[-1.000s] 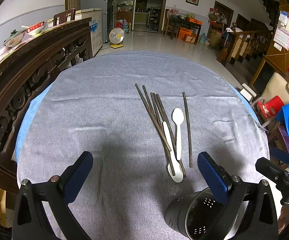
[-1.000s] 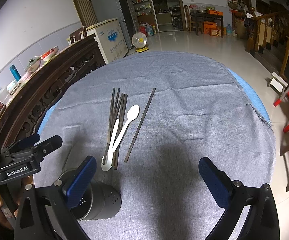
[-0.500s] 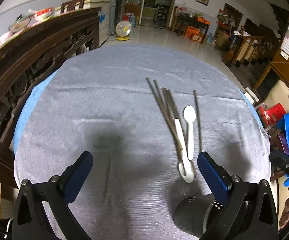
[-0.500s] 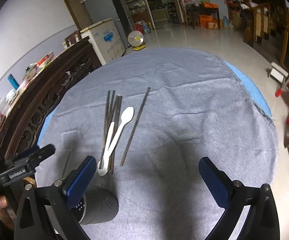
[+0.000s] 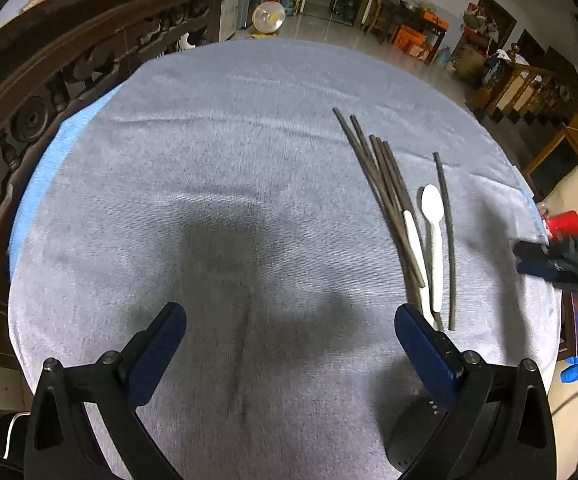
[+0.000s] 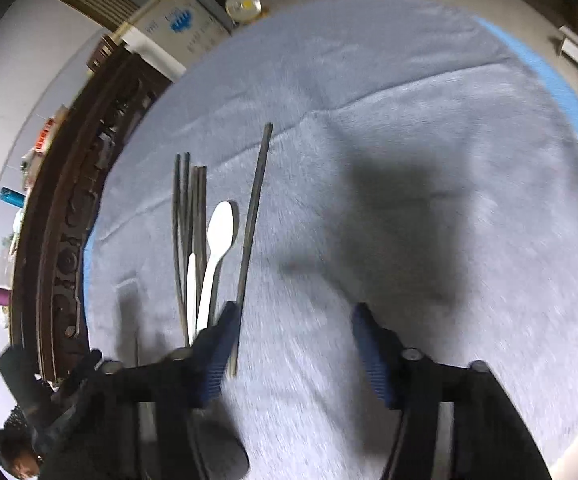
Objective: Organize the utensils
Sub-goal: 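Grasp a dark stick with the right gripper while the left gripper grasps another dark stick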
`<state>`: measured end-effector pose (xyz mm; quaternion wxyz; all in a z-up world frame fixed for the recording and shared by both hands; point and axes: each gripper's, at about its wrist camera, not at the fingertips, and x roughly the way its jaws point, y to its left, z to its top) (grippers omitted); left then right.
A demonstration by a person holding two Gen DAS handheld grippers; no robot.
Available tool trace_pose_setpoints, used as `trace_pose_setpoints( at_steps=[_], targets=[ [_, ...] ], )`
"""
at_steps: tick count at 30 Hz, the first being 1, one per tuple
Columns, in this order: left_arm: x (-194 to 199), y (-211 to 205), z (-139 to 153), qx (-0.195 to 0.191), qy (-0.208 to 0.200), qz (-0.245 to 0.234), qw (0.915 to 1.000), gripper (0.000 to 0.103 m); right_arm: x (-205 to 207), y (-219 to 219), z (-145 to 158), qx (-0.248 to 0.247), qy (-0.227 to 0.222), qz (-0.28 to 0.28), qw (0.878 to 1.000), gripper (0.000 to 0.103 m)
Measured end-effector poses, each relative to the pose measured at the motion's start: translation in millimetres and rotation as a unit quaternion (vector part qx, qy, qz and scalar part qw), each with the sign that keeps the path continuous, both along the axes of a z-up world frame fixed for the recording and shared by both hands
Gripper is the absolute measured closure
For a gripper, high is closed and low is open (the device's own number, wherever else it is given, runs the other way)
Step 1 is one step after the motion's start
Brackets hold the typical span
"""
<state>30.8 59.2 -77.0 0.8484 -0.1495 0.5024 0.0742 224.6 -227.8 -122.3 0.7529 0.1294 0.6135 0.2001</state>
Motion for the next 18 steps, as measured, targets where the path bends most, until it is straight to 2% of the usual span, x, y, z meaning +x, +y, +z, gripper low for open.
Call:
trace_pose_setpoints(
  at_steps=[3,5,10,12,13,14,18],
  targets=[
    [8.8,6.9,-5.3,-0.002,0.008,0.003,1.0000,0.000,27.5,27.9,-4.2,-0.022,0.009,0.014,1.000,0.051],
    [16.9,11.2,-7.8,-0.002,0.013,0.004,0.9999,0.000,45.0,45.5,-6.7,-0.037,0.015,0.024,0.999,0.061],
    [35.3,19.3,-12.9,0.000,0.023,0.011,0.9997,0.000,77.2,81.9,-19.4,-0.093,0.030,0.043,0.994,0.072],
    [40.7,20.3,-14.2,0.002,0.027,0.012,0.9996,0.000,80.8,91.5,-27.2,-0.112,0.038,0.052,0.992,0.079],
    [44.4,20.3,-15.3,0.002,0.031,0.012,0.9995,0.000,79.8,96.7,-27.1,-0.124,0.026,0.059,0.990,0.082],
    [49.0,19.4,-16.2,0.002,0.035,0.010,0.9993,0.000,78.7,100.9,-29.0,-0.129,0.030,0.072,0.989,0.095],
    [68.7,14.5,-16.4,0.000,0.060,0.004,0.9982,0.000,64.4,102.1,-27.9,-0.174,0.011,0.121,0.977,0.095]
  ],
)
